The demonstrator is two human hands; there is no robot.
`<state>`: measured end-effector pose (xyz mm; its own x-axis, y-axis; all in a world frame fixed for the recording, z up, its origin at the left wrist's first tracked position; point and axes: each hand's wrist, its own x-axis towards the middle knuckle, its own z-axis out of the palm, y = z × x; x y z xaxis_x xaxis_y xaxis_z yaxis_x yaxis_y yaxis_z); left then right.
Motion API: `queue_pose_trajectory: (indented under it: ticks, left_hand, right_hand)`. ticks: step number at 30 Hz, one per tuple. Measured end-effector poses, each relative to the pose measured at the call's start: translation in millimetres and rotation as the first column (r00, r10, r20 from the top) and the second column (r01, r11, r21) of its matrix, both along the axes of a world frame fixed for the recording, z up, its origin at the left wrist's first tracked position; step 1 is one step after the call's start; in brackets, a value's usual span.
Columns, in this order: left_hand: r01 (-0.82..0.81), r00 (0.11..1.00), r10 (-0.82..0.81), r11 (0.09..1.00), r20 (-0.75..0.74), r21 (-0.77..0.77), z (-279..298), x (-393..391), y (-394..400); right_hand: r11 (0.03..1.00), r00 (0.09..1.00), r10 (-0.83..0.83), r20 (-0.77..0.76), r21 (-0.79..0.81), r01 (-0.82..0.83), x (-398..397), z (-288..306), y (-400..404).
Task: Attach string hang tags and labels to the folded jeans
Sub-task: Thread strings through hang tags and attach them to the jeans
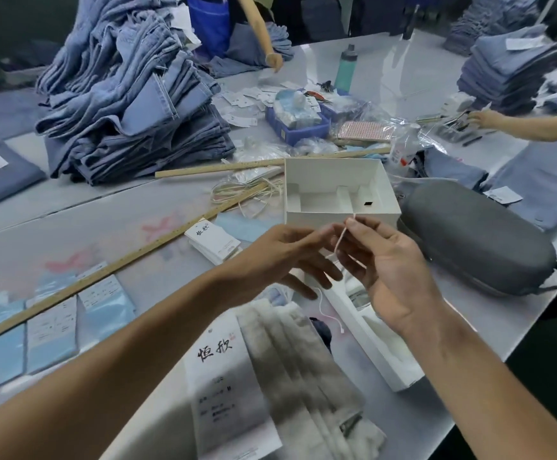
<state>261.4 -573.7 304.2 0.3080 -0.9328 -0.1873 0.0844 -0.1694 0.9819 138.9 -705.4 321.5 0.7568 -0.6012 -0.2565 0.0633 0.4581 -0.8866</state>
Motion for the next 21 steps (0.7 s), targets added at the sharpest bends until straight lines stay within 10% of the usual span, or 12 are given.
queue_pose_trajectory:
  ticks: [8, 21]
  left_hand:
    - [-0.409, 0.897, 0.373, 0.904, -0.237, -0.127, 13, -24, 54]
    - [-0.534, 0.845, 0.517, 0.826, -0.134, -0.182, 12, -37, 95]
  right_hand:
    - [0.985, 0.998, 0.022, 0.061, -0.173, -0.011, 7, 3, 48]
    - [0.984, 0.984, 0.104, 0.144, -0.158, -0.081, 8, 12, 90]
